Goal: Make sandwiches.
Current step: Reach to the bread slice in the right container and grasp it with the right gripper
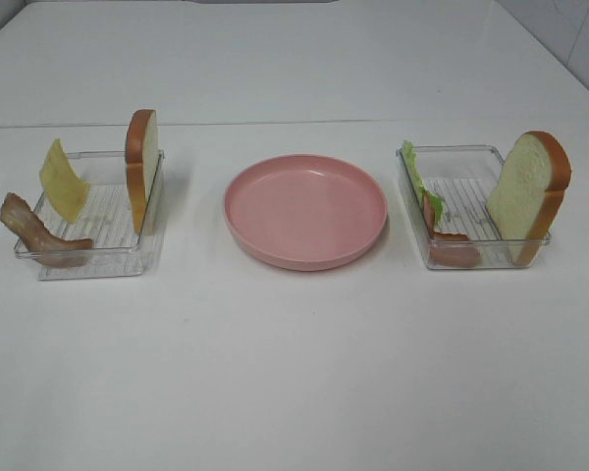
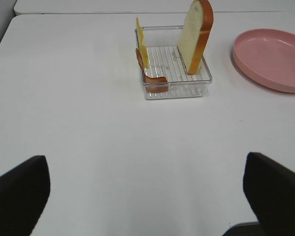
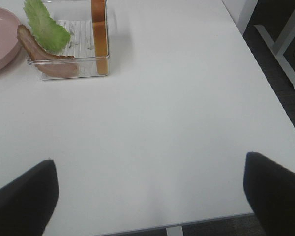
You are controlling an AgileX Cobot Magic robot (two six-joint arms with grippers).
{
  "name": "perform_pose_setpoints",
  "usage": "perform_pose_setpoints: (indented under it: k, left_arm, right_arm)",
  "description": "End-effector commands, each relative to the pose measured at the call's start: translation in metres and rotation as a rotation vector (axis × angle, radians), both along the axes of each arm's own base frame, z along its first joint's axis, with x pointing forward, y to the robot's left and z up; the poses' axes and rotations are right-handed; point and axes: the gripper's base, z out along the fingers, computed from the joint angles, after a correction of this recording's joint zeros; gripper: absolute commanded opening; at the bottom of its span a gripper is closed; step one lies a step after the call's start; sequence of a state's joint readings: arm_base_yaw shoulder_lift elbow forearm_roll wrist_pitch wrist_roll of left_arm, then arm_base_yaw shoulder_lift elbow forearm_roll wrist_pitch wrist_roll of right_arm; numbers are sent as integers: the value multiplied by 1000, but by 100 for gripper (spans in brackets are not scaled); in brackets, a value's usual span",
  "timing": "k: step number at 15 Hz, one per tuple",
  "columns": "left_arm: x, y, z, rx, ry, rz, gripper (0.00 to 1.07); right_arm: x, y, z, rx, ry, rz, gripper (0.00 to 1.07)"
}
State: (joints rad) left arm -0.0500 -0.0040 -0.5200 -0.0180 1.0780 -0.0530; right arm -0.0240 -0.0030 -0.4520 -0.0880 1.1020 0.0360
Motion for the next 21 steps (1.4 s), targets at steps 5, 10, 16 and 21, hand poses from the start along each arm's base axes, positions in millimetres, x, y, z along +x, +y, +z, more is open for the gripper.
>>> perform_pose_setpoints:
  k: [5,10,16,21]
  left_arm:
    - [-2,-1,0,-7,-21,-4,101]
    - [-2,-1,0,-7,-21,-4,101]
    - [-2,-1,0,-7,-21,-4,101]
    - [-2,-1,0,-7,-21,-4,101]
  right_arm:
    - [3,4,15,33,-99,30,99]
    - [54,5,38,47,-201,49,99]
    - [137,4,30,64,-133,50,99]
    - [198,3,-4,108,31,30,99]
